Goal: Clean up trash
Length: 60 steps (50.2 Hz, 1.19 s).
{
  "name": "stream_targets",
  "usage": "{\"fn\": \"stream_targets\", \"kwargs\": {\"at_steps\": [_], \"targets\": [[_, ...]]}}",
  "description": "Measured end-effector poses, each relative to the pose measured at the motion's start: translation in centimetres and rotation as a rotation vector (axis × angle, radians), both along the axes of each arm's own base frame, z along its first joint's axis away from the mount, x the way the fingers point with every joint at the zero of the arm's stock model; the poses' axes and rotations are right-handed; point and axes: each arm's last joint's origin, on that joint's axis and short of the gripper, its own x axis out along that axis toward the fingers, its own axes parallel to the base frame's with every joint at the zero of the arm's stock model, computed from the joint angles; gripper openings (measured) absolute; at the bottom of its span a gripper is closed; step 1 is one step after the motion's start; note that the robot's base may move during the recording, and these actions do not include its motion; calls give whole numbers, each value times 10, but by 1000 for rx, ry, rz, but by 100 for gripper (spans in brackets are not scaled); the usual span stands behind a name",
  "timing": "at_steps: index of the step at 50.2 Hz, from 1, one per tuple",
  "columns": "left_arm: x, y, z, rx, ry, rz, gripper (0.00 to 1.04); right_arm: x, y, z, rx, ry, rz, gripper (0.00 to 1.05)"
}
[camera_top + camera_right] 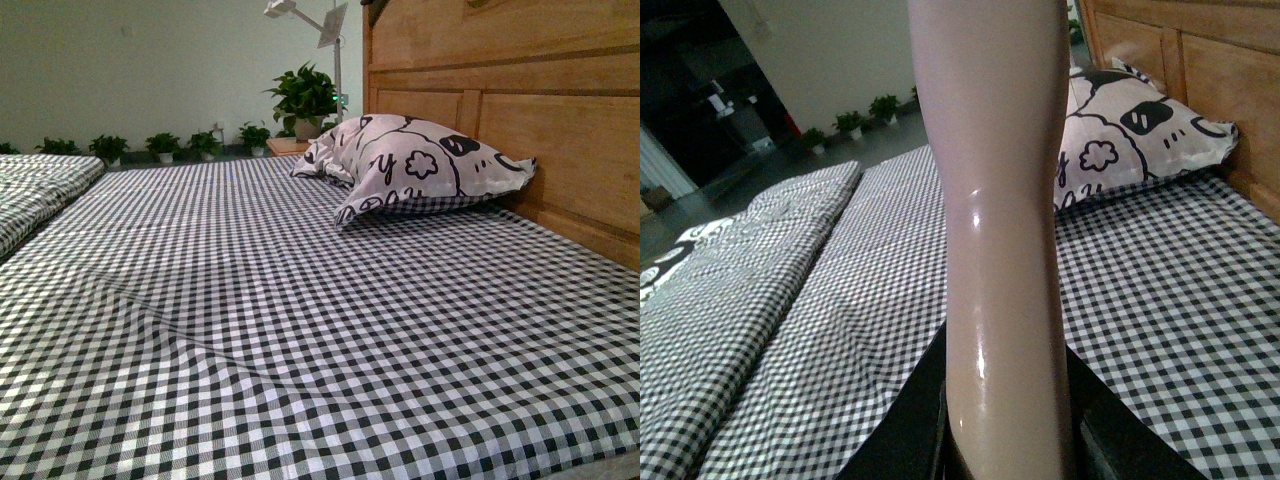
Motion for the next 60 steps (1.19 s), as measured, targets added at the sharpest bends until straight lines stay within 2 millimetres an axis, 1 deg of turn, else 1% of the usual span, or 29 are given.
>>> {"fn": "stream_targets", "kwargs": {"at_steps": [12, 60], "targets": [[0, 0, 0, -25, -4, -20, 26, 0, 1, -4, -11, 15, -11, 20], [0, 0, -1, -27, -4, -18, 26, 0, 1, -4, -13, 16, -12, 20]]}}
